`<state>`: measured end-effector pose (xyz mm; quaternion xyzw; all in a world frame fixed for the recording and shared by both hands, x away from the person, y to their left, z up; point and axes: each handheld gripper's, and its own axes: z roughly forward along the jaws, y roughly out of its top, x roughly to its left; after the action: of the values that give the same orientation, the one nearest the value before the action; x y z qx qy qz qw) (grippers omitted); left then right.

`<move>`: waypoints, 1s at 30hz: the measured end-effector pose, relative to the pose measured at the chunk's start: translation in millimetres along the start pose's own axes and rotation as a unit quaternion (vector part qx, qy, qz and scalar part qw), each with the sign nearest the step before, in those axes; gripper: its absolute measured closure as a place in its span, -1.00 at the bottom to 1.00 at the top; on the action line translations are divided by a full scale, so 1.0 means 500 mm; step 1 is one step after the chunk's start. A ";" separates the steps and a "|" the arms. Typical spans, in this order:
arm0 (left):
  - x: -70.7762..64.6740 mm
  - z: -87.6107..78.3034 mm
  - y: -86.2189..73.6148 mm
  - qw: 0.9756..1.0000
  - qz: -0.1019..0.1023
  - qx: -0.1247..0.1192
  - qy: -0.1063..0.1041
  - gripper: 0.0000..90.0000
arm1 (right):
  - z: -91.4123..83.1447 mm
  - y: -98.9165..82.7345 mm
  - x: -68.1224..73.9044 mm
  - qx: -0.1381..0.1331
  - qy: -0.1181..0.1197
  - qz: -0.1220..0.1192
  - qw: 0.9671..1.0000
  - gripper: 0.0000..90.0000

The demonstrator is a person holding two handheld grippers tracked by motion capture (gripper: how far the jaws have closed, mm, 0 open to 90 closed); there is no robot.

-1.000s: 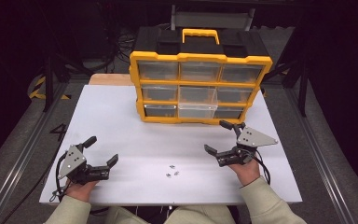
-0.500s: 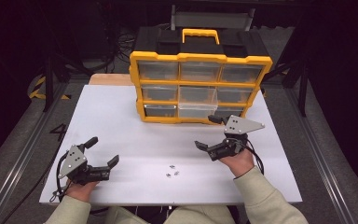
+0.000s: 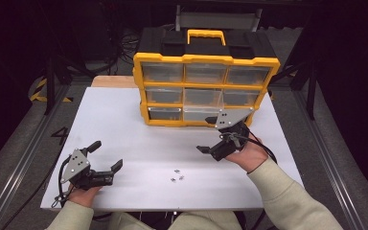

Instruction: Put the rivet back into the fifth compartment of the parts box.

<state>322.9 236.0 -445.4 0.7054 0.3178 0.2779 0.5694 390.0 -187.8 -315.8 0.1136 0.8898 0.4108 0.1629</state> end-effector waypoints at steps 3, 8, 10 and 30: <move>0.000 0.002 0.000 1.000 0.002 0.002 -0.002 -0.95 | 0.002 0.022 0.000 0.028 0.004 -0.015 0.999 -0.83; 0.000 0.002 0.000 1.000 0.002 0.005 -0.003 -0.95 | 0.009 0.047 -0.003 0.079 0.015 -0.029 0.996 -0.83; 0.000 0.002 0.000 1.000 0.002 0.004 -0.004 -0.95 | 0.015 0.055 -0.003 0.098 0.020 -0.034 0.994 -0.83; -0.002 0.002 -0.001 1.000 0.002 0.007 -0.003 -0.95 | 0.079 0.096 -0.001 0.242 0.078 -0.056 0.966 -0.80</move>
<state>322.9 234.8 -446.2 0.7109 0.3169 0.2744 0.5647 408.7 -129.9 -303.0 0.0677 0.9775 0.1815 0.0836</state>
